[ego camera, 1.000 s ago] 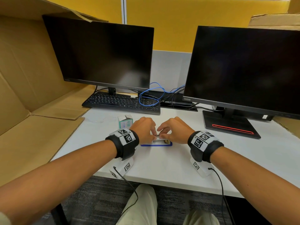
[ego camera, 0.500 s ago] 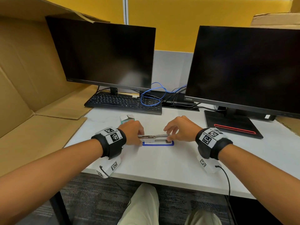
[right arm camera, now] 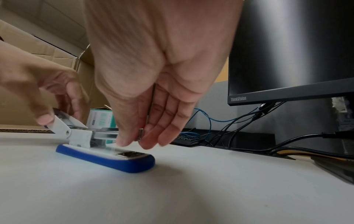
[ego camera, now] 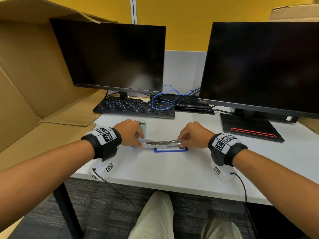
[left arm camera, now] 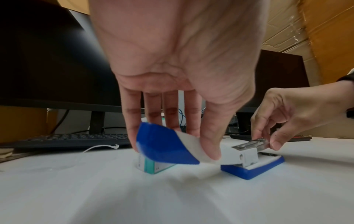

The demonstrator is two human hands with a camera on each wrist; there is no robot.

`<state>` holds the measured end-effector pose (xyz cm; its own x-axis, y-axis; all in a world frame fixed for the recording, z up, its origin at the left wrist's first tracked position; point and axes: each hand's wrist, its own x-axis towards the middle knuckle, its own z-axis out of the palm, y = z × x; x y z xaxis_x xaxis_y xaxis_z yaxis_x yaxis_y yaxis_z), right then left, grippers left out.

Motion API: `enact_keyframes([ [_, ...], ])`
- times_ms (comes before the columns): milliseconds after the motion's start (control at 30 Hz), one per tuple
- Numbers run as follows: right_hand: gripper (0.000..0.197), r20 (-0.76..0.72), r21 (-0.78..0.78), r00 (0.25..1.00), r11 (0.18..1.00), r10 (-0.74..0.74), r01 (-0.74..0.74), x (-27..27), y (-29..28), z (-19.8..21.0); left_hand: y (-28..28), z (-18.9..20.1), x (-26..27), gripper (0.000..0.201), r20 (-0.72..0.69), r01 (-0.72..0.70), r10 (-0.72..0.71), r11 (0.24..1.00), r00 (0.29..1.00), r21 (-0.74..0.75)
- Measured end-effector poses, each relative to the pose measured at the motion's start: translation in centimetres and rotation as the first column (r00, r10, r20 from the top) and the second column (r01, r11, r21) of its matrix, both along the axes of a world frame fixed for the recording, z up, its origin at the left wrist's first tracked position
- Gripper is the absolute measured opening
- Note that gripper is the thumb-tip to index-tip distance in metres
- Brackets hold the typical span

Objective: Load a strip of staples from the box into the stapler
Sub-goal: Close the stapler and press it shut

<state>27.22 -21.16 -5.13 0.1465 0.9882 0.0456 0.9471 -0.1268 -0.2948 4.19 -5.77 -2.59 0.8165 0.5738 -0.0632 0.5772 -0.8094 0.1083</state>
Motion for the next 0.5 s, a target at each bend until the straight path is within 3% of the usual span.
enact_keyframes([
  [500,0.025,0.052,-0.066,0.998,0.998,-0.021,0.024,-0.6,0.2,1.1,-0.4,2.4,3.4,0.045,0.198,0.089,-0.095,0.995,0.976,0.037],
])
